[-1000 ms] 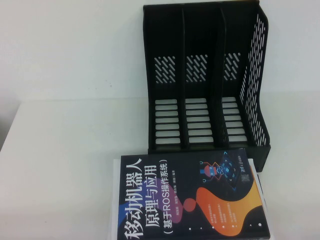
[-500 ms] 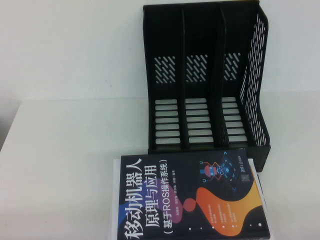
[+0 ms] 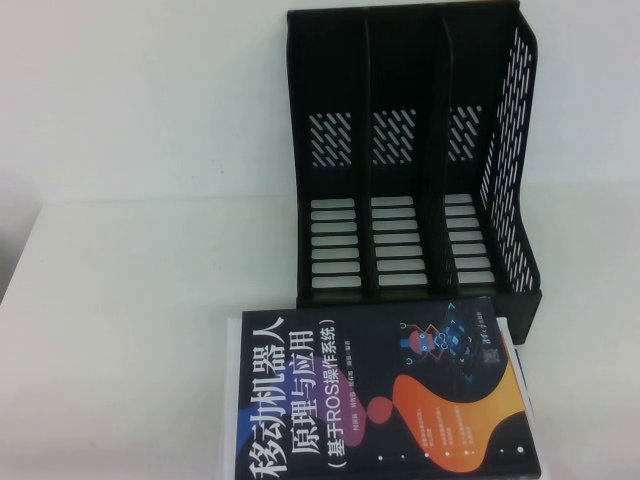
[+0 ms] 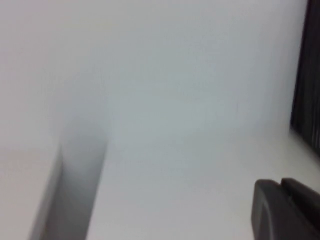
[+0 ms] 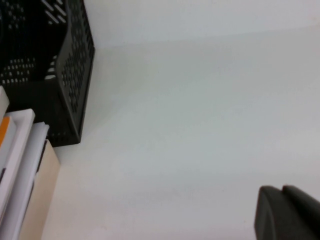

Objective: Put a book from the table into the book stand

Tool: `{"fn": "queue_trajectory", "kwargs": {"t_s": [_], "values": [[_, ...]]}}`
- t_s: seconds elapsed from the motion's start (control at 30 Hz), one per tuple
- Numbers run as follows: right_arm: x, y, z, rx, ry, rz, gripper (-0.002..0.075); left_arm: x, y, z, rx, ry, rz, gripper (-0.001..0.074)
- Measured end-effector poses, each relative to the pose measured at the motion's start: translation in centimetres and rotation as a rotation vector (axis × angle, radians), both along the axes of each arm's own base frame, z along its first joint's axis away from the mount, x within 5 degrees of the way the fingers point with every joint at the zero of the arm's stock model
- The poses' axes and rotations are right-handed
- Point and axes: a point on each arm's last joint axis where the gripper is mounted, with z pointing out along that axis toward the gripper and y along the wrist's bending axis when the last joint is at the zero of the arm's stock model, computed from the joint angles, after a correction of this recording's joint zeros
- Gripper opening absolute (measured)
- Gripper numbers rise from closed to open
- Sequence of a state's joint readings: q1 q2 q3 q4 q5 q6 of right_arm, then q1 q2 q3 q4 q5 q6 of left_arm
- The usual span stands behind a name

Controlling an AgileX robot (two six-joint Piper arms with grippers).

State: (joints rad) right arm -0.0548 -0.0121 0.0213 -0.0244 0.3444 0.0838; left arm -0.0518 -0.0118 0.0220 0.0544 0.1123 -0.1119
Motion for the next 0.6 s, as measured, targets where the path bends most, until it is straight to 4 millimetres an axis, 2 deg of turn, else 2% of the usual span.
{"fn": "queue_trajectory", "kwargs": {"t_s": [0.13,0.3,0.6], "values": [[0.0,0.0,0.0,0.000,0.000,0.009,-0.0003,-0.2,-0.2,2.6,-0.010,-0.283,-0.018,-0.0002],[0.0,0.0,0.0,0.000,0.000,0.009,-0.0003,-0.9,-0.3,4.6,-0.018,-0.521,-0.035,-0.0002],[0.0,0.0,0.0,0.000,0.000,0.009,-0.0003,-1.2,-0.3,5.1,-0.012,-0.583,-0.039,-0.0002]]}}
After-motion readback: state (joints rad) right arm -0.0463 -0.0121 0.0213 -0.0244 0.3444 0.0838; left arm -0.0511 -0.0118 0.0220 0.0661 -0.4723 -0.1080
